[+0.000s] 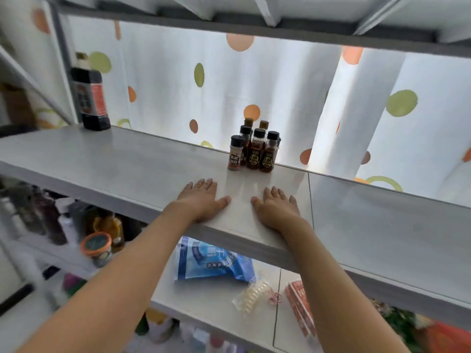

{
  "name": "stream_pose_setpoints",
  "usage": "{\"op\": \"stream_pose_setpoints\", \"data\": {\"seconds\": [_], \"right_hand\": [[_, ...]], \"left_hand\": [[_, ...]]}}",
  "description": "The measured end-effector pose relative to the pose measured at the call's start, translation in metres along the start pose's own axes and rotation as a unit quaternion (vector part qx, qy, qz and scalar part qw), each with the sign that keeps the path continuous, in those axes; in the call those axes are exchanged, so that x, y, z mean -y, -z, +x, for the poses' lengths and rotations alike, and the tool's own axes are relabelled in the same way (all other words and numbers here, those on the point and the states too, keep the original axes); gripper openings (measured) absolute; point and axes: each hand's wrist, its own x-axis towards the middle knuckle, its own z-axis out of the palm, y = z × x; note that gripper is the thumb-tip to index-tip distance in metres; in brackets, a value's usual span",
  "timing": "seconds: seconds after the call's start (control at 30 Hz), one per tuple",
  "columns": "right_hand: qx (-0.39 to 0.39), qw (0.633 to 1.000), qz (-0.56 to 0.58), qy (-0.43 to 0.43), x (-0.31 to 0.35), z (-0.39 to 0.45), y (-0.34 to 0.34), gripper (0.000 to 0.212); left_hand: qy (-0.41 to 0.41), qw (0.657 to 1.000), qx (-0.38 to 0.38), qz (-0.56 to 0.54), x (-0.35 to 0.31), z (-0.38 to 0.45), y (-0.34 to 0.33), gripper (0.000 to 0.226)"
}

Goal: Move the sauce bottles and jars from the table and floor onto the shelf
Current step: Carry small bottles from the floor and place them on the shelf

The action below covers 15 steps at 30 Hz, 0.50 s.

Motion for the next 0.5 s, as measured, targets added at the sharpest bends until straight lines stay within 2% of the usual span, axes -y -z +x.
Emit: {"op": "stream_pose_setpoints", "data": {"seconds": [0.17, 0.33, 0.43, 0.5], "right_hand": [[0.003, 0.998, 0.001, 0.058, -0.008, -0.046, -0.004, 0.067], [-0.051, 0.998, -0.007, 0.038, -0.003, -0.087, -0.011, 0.059], [-0.101, 0.989, -0.028, 0.101, 0.005, -0.112, -0.022, 0.057], [-0.103, 0.983, -0.024, 0.151, 0.014, -0.129, -0.033, 0.058]], "left_hand": [[0.049, 0.999, -0.023, 0.002, -0.030, -0.069, -0.012, 0.073], [0.055, 0.997, -0.055, 0.000, -0.042, -0.117, -0.027, 0.063], [0.060, 0.996, -0.053, 0.030, -0.047, -0.143, -0.034, 0.064], [0.080, 0.993, -0.063, 0.052, -0.050, -0.167, -0.038, 0.063]]}}
